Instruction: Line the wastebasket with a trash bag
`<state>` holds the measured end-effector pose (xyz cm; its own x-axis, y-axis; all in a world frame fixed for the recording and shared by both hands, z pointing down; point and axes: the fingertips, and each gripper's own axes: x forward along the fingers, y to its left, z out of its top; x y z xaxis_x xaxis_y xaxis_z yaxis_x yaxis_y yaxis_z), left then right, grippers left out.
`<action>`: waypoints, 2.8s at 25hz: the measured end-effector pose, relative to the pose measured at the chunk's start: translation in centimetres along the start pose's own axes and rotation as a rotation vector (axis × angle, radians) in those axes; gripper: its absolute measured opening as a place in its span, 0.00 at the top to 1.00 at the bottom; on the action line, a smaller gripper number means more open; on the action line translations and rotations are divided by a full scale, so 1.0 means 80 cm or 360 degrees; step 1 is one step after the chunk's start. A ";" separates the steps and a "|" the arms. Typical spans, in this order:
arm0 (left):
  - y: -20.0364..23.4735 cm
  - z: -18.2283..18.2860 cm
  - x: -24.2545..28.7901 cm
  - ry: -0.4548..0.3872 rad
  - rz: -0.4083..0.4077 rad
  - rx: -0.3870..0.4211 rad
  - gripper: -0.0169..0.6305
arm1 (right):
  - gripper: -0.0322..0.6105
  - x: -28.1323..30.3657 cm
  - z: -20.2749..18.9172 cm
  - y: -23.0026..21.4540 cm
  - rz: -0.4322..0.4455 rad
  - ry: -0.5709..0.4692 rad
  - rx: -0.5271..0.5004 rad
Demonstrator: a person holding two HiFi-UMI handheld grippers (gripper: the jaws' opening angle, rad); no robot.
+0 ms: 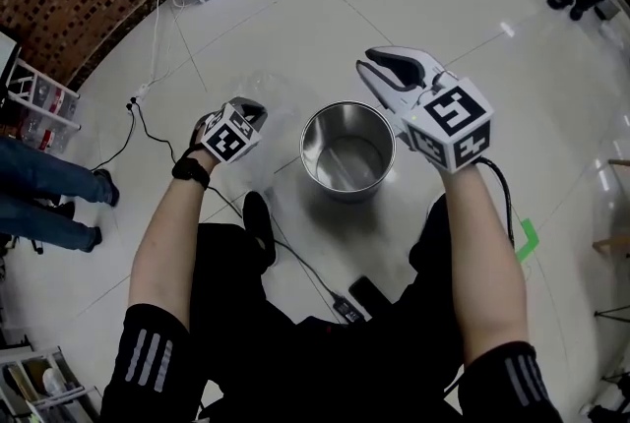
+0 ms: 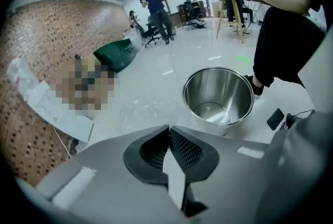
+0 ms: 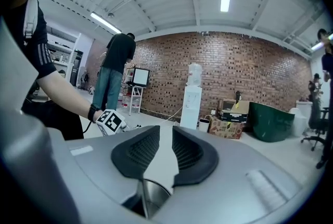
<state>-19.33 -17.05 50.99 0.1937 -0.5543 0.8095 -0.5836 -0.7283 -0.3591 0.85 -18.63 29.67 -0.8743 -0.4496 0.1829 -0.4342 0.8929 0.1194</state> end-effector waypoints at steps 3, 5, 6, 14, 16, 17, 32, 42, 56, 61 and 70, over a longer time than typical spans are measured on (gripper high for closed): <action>-0.003 0.042 -0.026 -0.0100 -0.0009 0.0133 0.98 | 0.82 0.000 0.003 -0.002 -0.0011 -0.0007 0.0005; -0.012 0.074 -0.039 -0.0162 -0.0026 0.0223 0.98 | 0.82 -0.002 0.007 -0.003 -0.0016 -0.0018 0.0008; -0.020 0.090 -0.042 -0.0193 -0.0043 0.0262 0.98 | 0.82 -0.005 0.009 -0.005 -0.0020 -0.0027 0.0010; -0.125 0.188 -0.037 -0.0366 -0.0378 0.0501 0.98 | 0.82 -0.018 0.016 -0.018 -0.0069 -0.0063 0.0040; -0.158 0.203 -0.026 -0.0382 -0.0481 0.0554 0.98 | 0.82 -0.022 0.016 -0.026 -0.0096 -0.0069 0.0056; -0.174 0.208 -0.019 -0.0379 -0.0536 0.0575 0.98 | 0.82 -0.023 0.017 -0.030 -0.0107 -0.0073 0.0063; -0.298 0.142 0.097 -0.0040 -0.0919 0.0661 0.98 | 0.79 -0.011 0.005 -0.021 -0.0010 0.0002 0.0091; -0.305 0.159 0.075 -0.0200 -0.0813 0.0676 0.90 | 0.65 0.054 -0.169 0.027 0.0263 0.0714 0.0096; -0.293 0.160 0.046 -0.0298 -0.0762 0.0661 0.85 | 0.83 0.091 -0.285 0.076 0.0341 0.1197 -0.0006; -0.281 0.166 0.016 -0.0342 -0.0766 0.0632 0.77 | 0.94 0.091 -0.273 0.074 0.0361 0.1167 -0.0049; -0.115 0.142 -0.061 -0.0302 -0.0218 0.0181 0.75 | 0.94 0.070 -0.262 0.048 0.0260 0.1182 -0.0011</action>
<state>-5.93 -12.21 45.04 0.4155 -0.5052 0.7564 -0.4513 -0.8365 -0.3108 -1.17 -18.22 51.57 -0.5507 -0.2128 0.8071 -0.3082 0.9505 0.0404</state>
